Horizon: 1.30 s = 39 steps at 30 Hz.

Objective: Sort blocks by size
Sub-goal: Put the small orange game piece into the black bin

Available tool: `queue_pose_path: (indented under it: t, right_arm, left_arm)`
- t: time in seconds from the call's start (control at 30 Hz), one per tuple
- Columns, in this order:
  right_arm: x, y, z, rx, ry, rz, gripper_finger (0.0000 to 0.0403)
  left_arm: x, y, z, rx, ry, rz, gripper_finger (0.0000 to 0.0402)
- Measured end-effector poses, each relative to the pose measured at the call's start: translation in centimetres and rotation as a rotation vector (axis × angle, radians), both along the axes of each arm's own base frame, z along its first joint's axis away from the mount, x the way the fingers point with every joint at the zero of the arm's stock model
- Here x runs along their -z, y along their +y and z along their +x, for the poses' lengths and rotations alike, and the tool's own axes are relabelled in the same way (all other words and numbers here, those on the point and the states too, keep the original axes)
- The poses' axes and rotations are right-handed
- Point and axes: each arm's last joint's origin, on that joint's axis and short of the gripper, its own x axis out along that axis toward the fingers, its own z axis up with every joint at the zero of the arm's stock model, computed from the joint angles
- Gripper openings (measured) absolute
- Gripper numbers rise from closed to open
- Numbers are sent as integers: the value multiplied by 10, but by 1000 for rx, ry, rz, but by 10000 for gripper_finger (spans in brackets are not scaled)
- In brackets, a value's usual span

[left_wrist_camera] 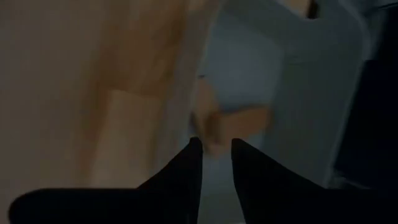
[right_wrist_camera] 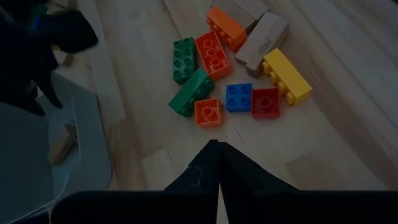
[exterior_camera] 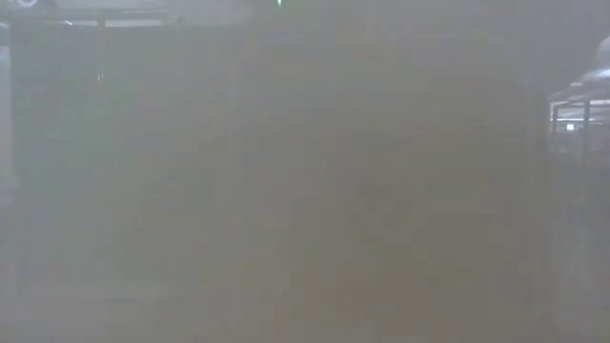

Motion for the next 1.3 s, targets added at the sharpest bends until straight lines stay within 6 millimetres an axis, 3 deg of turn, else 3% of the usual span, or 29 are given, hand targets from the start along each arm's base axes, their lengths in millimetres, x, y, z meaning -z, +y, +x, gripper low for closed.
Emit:
queue_pose_path:
  t: [0.17,0.3,0.57,0.77,1.07,1.17,1.3]
  right_arm:
    - [0,0,0,8,0,4,21]
    - [0,0,0,13,-2,1,21]
    - [0,-10,-1,248,-3,-77,31]
    - [2,-21,-3,377,18,-49,66]
    - [2,-37,-6,481,23,-22,140]
    - [2,-41,-6,501,20,-18,163]
    - [1,-42,-5,501,5,-19,186]
  left_arm:
    - [-17,4,-2,27,-6,172,85]
    - [-16,11,-9,87,59,248,85]
    - [-29,41,-35,180,163,353,85]
    - [-22,62,-79,149,100,363,86]
    - [-2,108,-169,-121,-53,304,104]
    - [2,120,-189,-168,-76,324,112]
    - [5,128,-201,-145,-104,350,123]
